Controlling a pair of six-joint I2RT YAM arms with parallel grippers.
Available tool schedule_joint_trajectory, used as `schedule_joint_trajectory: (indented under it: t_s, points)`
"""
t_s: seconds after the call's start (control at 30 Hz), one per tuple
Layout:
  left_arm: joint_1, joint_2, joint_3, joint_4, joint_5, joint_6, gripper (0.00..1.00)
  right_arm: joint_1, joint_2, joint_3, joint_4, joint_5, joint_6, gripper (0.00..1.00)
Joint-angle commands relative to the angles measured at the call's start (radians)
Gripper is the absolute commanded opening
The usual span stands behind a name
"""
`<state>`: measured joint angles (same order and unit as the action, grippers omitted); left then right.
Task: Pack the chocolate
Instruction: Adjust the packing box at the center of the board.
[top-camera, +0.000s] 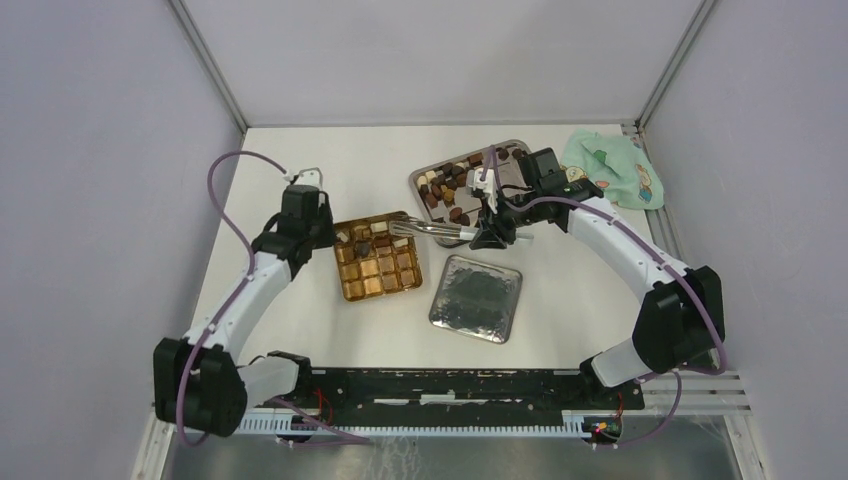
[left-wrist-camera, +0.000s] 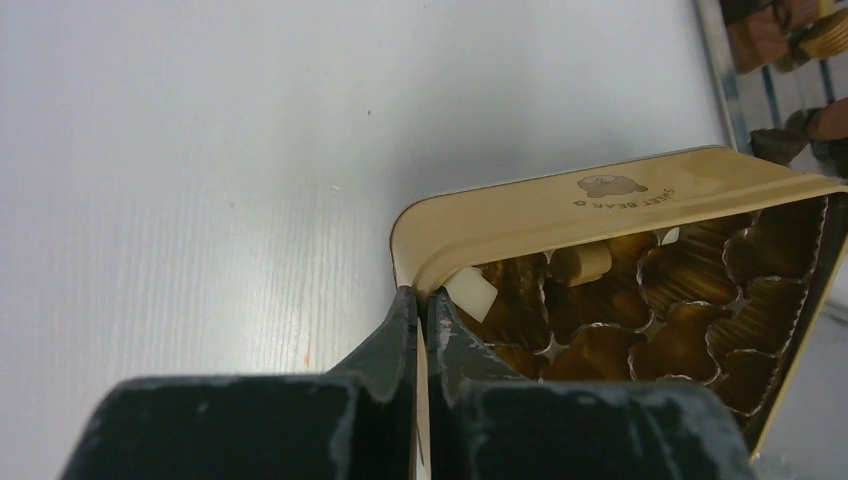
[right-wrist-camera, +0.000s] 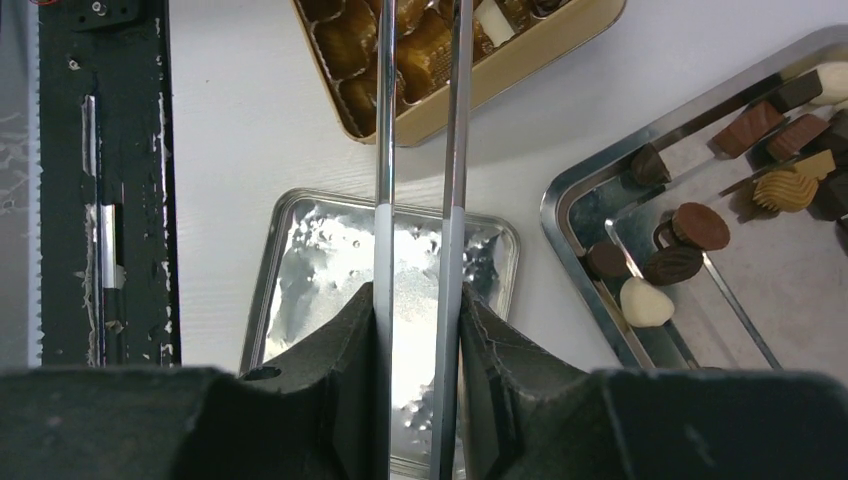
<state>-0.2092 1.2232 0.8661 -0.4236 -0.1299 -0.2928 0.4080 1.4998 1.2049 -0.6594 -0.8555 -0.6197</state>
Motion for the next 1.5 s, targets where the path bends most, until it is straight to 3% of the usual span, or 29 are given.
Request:
schedule_joint_trajectory:
  t_s: [0.0, 0.37, 0.63, 0.97, 1.03, 1.23, 1.47]
  points:
    - [-0.011, -0.138, -0.099, 0.198, -0.034, 0.019, 0.02, 0.014, -0.045, 0.085, -0.013, -0.081, -0.034, 0.00]
    - [-0.021, -0.221, -0.176, 0.275, -0.029, 0.013, 0.02, 0.123, -0.075, 0.086, -0.033, -0.012, -0.102, 0.00]
    - [-0.021, -0.022, -0.115, 0.208, 0.004, -0.052, 0.02, 0.230, -0.011, 0.093, 0.016, 0.176, -0.102, 0.00]
    - [-0.022, 0.162, -0.056, 0.190, 0.050, -0.061, 0.03, 0.267, 0.120, 0.164, 0.017, 0.228, -0.079, 0.00]
    - [-0.020, 0.181, -0.044, 0.176, 0.049, -0.062, 0.06, 0.276, 0.145, 0.177, 0.018, 0.239, -0.074, 0.00]
    - [-0.019, 0.143, -0.016, 0.119, 0.003, -0.090, 0.30, 0.288, 0.212, 0.240, 0.004, 0.241, -0.061, 0.00]
    - [-0.020, -0.026, 0.028, 0.001, -0.027, -0.125, 0.42, 0.316, 0.276, 0.295, -0.003, 0.279, -0.043, 0.01]
